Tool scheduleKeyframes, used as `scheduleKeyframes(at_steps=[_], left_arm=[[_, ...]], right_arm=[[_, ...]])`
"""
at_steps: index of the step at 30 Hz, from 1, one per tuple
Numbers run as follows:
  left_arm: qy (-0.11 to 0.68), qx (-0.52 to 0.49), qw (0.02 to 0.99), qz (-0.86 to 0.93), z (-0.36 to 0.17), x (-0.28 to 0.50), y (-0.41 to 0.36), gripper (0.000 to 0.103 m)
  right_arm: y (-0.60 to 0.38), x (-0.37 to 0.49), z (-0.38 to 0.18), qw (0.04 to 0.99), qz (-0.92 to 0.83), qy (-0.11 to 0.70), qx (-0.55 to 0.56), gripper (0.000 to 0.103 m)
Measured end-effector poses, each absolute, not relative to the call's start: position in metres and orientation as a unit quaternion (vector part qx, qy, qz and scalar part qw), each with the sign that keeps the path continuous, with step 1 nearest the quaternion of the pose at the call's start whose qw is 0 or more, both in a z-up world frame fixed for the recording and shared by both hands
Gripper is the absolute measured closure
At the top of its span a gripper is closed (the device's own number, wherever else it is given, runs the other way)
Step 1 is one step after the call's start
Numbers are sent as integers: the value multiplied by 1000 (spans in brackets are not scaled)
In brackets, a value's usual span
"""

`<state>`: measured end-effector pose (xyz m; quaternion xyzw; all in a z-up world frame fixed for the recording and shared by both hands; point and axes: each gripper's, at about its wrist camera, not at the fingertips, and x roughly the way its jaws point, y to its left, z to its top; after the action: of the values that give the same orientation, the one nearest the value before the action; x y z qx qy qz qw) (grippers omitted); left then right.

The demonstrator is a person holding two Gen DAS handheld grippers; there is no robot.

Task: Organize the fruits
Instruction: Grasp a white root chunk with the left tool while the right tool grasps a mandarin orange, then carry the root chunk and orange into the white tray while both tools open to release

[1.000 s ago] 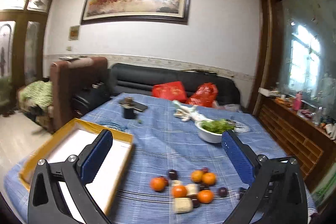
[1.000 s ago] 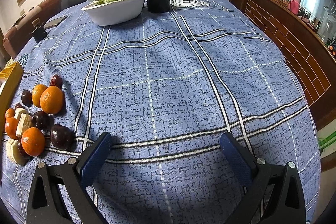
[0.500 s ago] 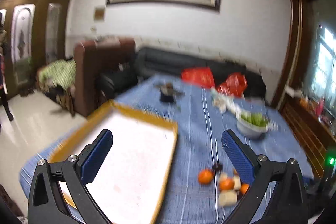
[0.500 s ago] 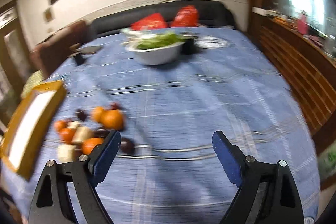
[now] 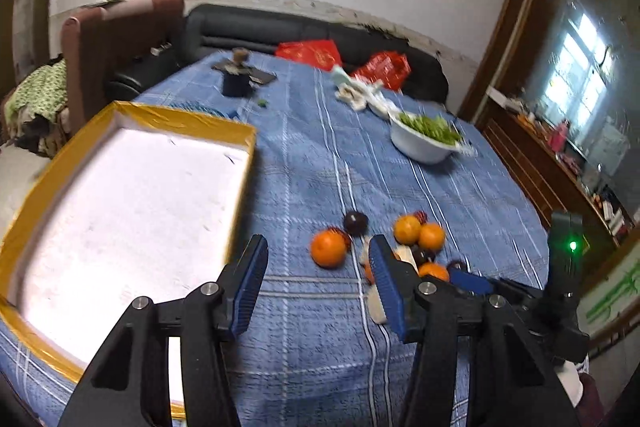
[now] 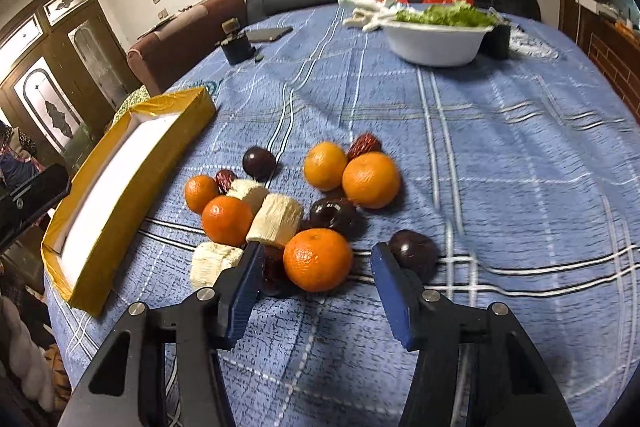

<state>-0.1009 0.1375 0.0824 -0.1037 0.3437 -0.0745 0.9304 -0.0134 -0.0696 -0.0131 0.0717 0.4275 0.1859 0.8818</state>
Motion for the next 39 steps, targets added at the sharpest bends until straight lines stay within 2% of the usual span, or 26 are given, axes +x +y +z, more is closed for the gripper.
scheduleKeyframes(at_steps=[1, 2, 5, 6, 19, 20, 21, 26, 39], left_arm=[[349, -104, 928, -79, 80, -100, 134, 51], [354, -104, 926, -83, 77, -98, 132, 51], [372, -102, 918, -94, 68, -93, 119, 51], [379, -103, 914, -99, 64, -90, 115, 51], [433, -91, 885, -146, 22, -72, 67, 50], [435, -90, 884, -147, 21, -71, 65, 53], [437, -91, 882, -151, 19, -69, 64, 71], [435, -111, 882, -145, 21, -73, 74, 70], [360, -131, 917, -111, 58, -102, 129, 70]], right_arm=[[-71, -13, -15, 881, 192, 424, 83, 46], [-74, -12, -17, 878, 202, 422, 97, 53], [-82, -16, -20, 875, 216, 416, 125, 57], [-84, -17, -19, 875, 217, 414, 130, 65], [-102, -20, -12, 879, 211, 395, 165, 65], [-102, -20, -12, 879, 211, 394, 166, 65], [-101, -20, -12, 878, 212, 395, 166, 65], [-102, -19, -14, 877, 208, 400, 167, 65], [-102, -21, -12, 887, 198, 386, 157, 65]])
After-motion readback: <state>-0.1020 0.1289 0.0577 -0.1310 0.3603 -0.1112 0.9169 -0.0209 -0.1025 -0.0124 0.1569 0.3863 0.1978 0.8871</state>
